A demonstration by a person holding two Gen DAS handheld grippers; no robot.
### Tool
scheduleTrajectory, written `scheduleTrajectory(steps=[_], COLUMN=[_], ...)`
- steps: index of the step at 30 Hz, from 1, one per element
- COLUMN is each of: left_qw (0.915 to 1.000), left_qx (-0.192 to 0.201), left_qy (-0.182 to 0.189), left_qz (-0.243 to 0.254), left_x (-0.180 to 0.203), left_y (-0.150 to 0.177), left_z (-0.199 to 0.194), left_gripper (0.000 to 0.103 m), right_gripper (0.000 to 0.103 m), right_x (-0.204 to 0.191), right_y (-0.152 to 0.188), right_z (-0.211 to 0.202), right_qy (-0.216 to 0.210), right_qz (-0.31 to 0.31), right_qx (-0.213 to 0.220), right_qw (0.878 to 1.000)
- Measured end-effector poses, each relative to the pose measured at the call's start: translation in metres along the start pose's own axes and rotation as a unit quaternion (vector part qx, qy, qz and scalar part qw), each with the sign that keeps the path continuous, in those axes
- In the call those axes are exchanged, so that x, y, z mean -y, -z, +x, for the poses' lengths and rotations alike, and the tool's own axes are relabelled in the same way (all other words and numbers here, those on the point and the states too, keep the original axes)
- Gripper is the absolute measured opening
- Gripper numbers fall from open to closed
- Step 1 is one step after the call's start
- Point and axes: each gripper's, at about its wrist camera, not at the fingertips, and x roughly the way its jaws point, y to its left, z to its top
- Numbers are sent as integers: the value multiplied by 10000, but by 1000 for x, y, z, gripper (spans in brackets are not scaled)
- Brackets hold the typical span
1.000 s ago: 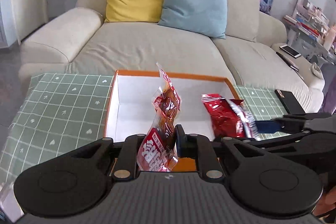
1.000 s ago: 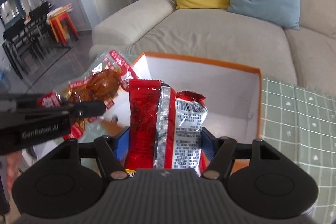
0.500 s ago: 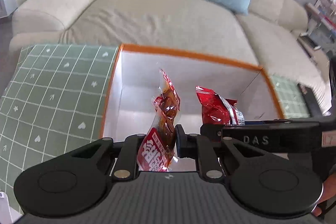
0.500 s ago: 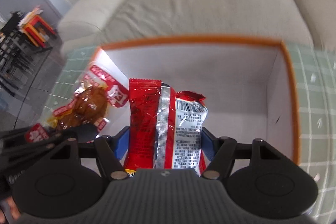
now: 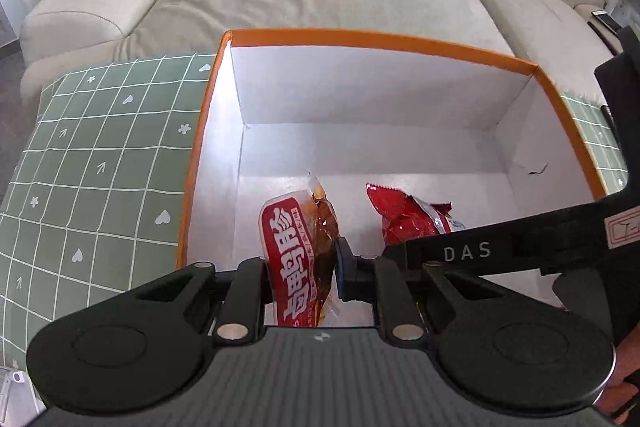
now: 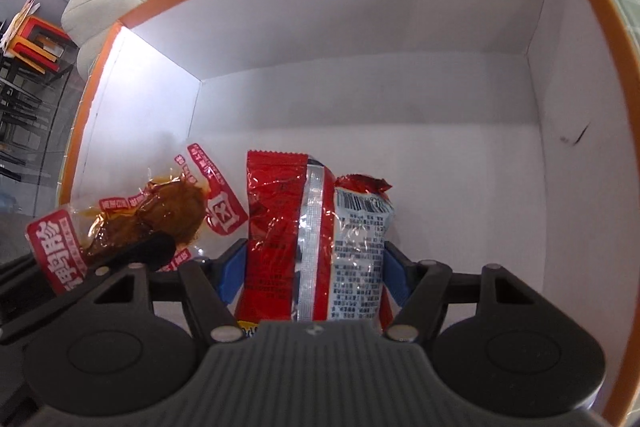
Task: Organize snacks
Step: 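Open both tools to drop the packets into the orange box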
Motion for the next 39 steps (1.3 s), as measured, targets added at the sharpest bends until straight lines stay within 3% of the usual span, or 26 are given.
scheduleTrajectory(steps=[11,15,16,24,27,30,39], left_qw=[9997,9986,9982,9941,9917,9899,9893], left_qx=[225,462,521,933,1086,1180,1117], left_qy=[54,106,119,234,296,328,385], left_qz=[-119,-233,-259,-511,-621,-709,-860], left_x=[-8,-10,-12,-22,-26,-31,-35], left_y=[6,8,7,7,7,7,14], left_z=[-4,-15,-18,-46,-55,-61,-61], left_gripper=[25,47,48,50,55,58,62], right_gripper=[73,76,76,69,61,61,61], right_x=[-7,7,8,-4,-10,-15,-14], right_y=[6,11,11,12,17,20,25], right_z=[-2,-1,0,9,12,13,1], right_qy=[19,-148,-196,-223,-380,-457,-360], right_qz=[111,324,373,295,216,173,80], right_qx=[-77,-126,-145,-115,-157,-107,41], right_qw=[9999,9993,9990,9993,9989,9987,9993])
